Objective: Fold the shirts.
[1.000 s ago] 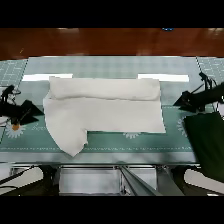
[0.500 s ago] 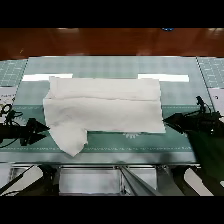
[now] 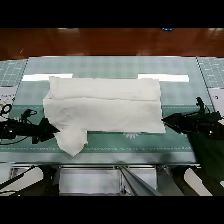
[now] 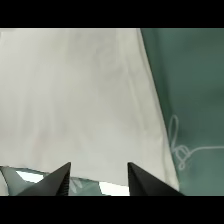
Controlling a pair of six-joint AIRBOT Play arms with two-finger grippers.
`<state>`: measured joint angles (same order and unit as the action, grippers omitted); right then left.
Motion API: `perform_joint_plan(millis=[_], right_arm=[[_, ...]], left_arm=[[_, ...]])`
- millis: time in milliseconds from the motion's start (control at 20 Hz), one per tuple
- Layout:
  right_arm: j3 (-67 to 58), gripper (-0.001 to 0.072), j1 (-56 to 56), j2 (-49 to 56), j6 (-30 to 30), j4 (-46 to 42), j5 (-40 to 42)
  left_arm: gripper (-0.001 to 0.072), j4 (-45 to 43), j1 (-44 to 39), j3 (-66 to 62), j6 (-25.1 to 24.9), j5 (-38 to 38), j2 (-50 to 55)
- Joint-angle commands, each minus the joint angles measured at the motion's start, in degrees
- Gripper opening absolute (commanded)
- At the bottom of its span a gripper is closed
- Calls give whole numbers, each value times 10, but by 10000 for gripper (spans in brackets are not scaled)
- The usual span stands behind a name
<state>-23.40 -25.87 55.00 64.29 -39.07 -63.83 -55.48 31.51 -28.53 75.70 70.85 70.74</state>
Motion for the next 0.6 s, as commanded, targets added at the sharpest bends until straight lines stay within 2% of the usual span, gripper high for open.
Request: perform_joint_plan(millis=[0,100,300,450,550], right_arm=[[-10,412,-1,-1,-1,-7,5],[-20,412,-17,-1,22,-40,3],[-18,413,-25,0,110,-153,-27],[-18,412,-25,30,113,-169,-39],[-18,413,-25,64,99,-137,-40]], left_arm=[[18,0,-19,-7,-2,-2,8],[19,0,-18,-20,-7,14,5],[19,0,-18,-27,-15,16,4],[19,1,-18,-27,-17,3,4],[19,1,-19,-27,-17,2,4]])
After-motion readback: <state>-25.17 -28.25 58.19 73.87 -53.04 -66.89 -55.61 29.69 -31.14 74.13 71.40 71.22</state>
